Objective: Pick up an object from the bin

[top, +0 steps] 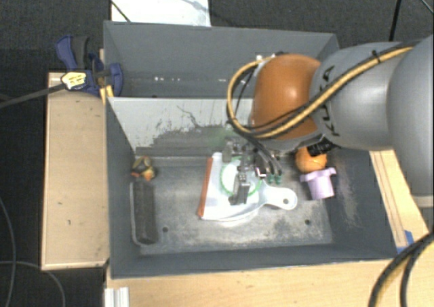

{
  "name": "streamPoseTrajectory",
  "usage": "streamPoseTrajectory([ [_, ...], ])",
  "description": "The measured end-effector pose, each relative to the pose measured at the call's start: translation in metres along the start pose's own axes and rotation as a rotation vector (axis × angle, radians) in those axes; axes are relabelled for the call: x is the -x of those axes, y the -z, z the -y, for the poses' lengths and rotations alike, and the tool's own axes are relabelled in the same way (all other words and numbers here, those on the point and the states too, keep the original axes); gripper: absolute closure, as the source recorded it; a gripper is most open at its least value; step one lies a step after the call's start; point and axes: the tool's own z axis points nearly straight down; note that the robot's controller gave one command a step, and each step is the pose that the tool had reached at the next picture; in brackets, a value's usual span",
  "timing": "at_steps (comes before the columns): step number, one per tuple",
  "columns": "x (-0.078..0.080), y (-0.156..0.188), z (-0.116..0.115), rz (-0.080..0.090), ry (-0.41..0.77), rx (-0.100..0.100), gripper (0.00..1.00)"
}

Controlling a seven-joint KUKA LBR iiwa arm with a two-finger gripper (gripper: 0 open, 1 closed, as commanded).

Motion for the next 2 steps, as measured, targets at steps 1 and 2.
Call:
streamPoseTrajectory([
  [1,0.0015,0.0047,0.0004,0.007,-0.002,0.0,0.0],
  [2,0.0008,0.0046,0.001,0.006,-0.005,0.001,0.0],
])
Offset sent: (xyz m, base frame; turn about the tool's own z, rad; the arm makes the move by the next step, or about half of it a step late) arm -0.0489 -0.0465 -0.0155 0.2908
